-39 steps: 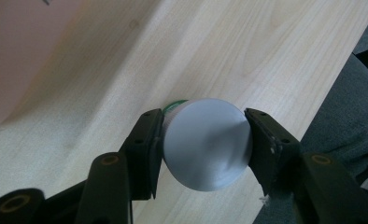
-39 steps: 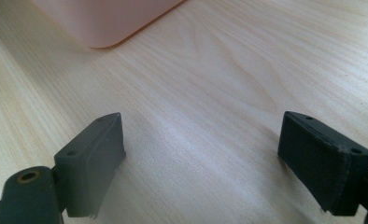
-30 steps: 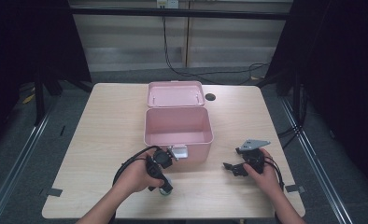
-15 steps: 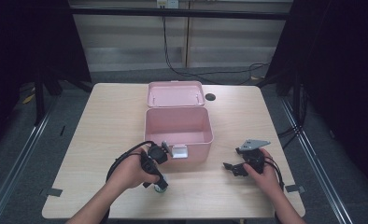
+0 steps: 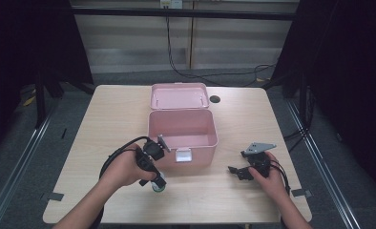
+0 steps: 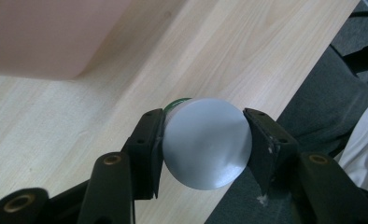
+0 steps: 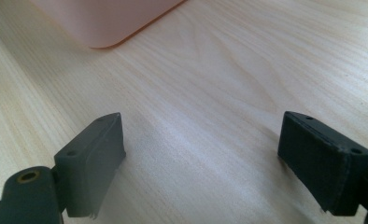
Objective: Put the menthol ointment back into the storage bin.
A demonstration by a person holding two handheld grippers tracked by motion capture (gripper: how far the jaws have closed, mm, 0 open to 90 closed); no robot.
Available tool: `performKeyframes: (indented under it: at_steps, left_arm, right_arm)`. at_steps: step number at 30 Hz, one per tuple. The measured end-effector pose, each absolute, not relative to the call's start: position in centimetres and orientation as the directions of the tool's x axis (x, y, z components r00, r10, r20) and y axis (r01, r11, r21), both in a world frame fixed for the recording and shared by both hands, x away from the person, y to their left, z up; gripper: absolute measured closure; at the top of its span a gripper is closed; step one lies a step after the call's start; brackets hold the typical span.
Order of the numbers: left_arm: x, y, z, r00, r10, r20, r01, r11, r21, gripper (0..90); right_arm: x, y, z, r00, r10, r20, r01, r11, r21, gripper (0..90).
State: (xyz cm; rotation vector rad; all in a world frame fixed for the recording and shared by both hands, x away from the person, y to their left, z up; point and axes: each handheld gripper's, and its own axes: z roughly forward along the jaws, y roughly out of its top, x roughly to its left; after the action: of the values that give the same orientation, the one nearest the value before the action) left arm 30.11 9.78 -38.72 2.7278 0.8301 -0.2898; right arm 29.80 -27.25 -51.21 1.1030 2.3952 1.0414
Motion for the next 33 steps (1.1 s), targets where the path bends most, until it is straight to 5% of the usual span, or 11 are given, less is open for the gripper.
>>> performKeyframes:
  at_steps: [33]
  left_arm:
    - [31.9,12.3,-33.3,0.772,0.576,-0.271,0.631,-0.748,0.207,50.2]
  right_arm:
    - [29.8,-27.2,-51.2,-0.658,0.753,0.023,0.529,0.440,0.725,13.9]
